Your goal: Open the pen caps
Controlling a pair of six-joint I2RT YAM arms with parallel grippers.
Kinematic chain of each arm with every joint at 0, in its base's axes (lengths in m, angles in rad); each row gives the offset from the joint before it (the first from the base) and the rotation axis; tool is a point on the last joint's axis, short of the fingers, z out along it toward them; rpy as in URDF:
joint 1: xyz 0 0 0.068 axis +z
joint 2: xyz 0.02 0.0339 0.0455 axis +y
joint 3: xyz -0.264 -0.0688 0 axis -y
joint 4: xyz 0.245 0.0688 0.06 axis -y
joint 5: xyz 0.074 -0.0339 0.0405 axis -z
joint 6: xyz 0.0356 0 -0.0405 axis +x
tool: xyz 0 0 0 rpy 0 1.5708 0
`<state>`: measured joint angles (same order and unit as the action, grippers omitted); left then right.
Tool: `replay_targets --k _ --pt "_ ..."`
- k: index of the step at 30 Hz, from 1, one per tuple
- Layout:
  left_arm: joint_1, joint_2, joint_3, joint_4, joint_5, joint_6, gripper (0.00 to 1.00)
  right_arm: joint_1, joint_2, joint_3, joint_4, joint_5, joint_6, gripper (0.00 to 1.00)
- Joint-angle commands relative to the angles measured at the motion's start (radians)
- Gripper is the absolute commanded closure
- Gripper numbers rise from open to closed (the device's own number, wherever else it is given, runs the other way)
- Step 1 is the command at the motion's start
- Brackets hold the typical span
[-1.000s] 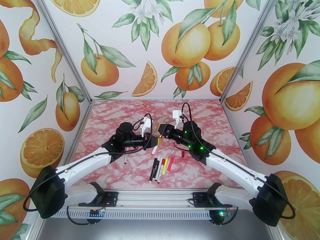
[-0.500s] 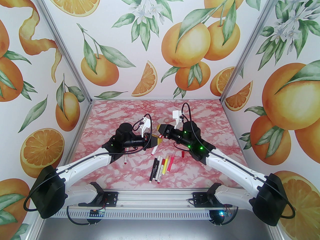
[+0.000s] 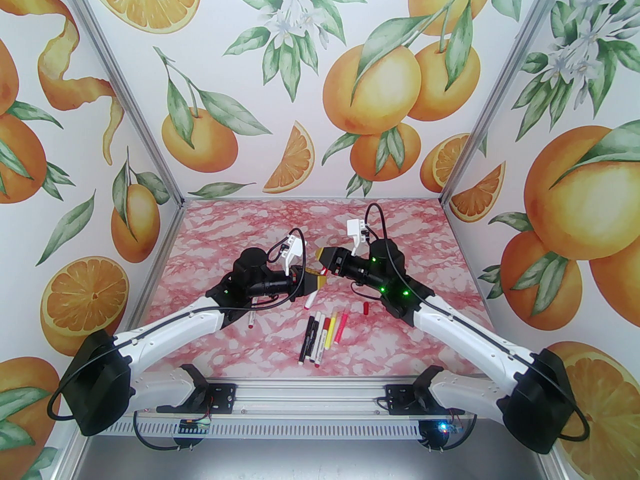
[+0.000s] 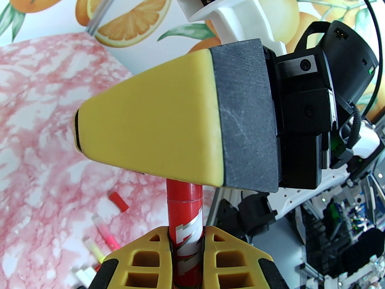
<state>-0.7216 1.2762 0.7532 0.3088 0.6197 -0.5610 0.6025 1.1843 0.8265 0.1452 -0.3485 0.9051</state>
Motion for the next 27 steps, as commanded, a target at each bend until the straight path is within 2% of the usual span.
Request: replay_targets --k 1,27 --pt "-0.015 0.008 -0.039 -0.104 0.065 0.039 1.00 -0.078 -0.050 0.071 0.085 0.094 0.008 1.00" --pt "-0.058 0.048 -0.025 -0.097 0.062 0.038 1.00 -0.140 -0.057 0.116 0.101 0.184 -0.012 1.00"
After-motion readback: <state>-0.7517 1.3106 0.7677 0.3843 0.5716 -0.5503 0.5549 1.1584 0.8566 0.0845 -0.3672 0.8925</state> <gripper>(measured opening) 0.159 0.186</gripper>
